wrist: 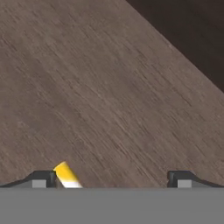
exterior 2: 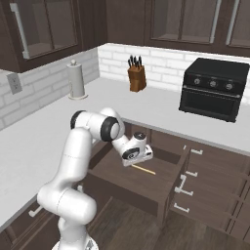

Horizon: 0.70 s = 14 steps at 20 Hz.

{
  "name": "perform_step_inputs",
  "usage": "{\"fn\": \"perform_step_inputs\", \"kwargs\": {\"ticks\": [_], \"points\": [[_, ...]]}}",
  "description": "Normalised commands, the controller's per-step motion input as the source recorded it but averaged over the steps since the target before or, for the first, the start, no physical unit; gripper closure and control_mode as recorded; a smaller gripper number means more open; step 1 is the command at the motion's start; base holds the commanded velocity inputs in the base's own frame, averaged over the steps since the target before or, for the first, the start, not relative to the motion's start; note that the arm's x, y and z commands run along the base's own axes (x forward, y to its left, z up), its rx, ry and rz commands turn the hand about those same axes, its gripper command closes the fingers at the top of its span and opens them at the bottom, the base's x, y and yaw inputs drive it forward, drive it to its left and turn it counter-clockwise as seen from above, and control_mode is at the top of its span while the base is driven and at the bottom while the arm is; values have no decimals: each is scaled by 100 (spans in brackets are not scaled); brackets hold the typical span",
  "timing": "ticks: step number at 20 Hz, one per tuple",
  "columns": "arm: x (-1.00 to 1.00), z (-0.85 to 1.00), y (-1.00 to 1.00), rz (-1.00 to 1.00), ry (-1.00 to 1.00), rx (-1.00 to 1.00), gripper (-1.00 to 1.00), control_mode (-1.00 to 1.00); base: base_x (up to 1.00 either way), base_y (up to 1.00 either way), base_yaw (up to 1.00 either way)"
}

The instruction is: Take a straw from the drawer in front and place it inside the glass cup on the dining counter.

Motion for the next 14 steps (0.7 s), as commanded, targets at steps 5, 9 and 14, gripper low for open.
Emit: {"fn": "perform_step_inputs", "kwargs": {"ticks": [5,9,14], "points": [[-76,0,-8,0,0,0,-100,-100,0,0,0],[-51,-1,-11,0,0,0,-100,-100,0,0,0],[1,-2,-10,1,0,0,-100,-100,0,0,0]]}}
